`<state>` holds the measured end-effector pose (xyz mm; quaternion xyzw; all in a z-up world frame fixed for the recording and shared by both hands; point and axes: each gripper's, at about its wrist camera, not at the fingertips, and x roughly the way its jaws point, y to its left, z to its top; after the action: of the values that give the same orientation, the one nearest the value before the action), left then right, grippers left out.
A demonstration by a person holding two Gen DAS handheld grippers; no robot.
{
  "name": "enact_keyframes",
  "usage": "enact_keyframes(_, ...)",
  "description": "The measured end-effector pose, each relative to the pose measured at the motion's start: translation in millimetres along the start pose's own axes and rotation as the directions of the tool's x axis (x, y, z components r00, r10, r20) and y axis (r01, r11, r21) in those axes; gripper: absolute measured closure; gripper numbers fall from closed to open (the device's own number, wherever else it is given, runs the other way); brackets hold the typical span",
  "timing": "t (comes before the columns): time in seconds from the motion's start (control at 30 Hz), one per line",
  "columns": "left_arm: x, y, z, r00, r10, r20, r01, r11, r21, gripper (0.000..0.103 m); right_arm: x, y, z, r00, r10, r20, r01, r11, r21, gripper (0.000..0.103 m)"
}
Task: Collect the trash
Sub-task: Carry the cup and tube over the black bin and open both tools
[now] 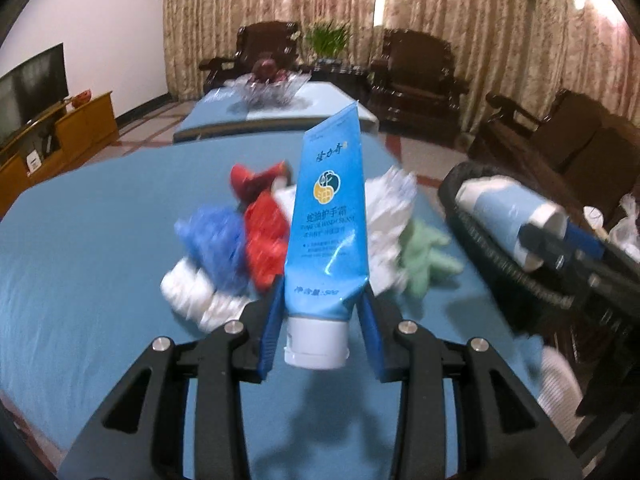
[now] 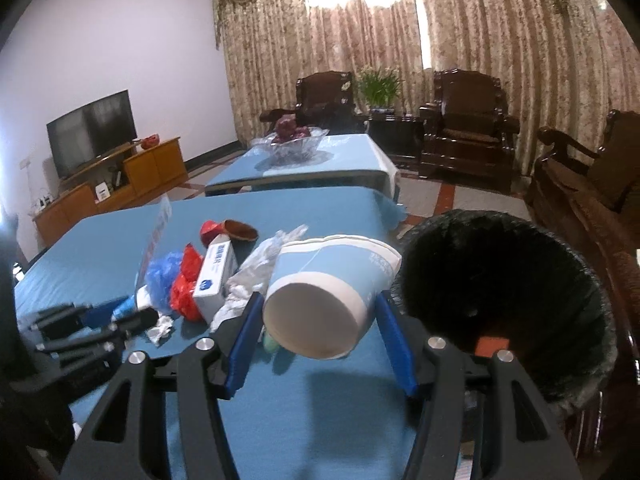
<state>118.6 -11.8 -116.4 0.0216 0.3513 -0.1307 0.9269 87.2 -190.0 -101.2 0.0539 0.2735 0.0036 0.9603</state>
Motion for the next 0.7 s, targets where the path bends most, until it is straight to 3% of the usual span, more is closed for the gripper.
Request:
enact_keyframes(0.33,23.8,-68.3,39.3,0.99,-0.135,0.04,0.133,0.989,0.064,0.069,-15.2,-59.8,6.6,0.99,-0.136,0.033,0.134,0.989,0.057,0.046)
enact_keyframes(0.7,67.5,-157.7,62.8,0.965,-0.262,0.021,0.256,0.952,0.166,0.069,-21.0,-150.9,7.7,0.955,-0.297,0.022,0.291,0.946,0.141,0.046)
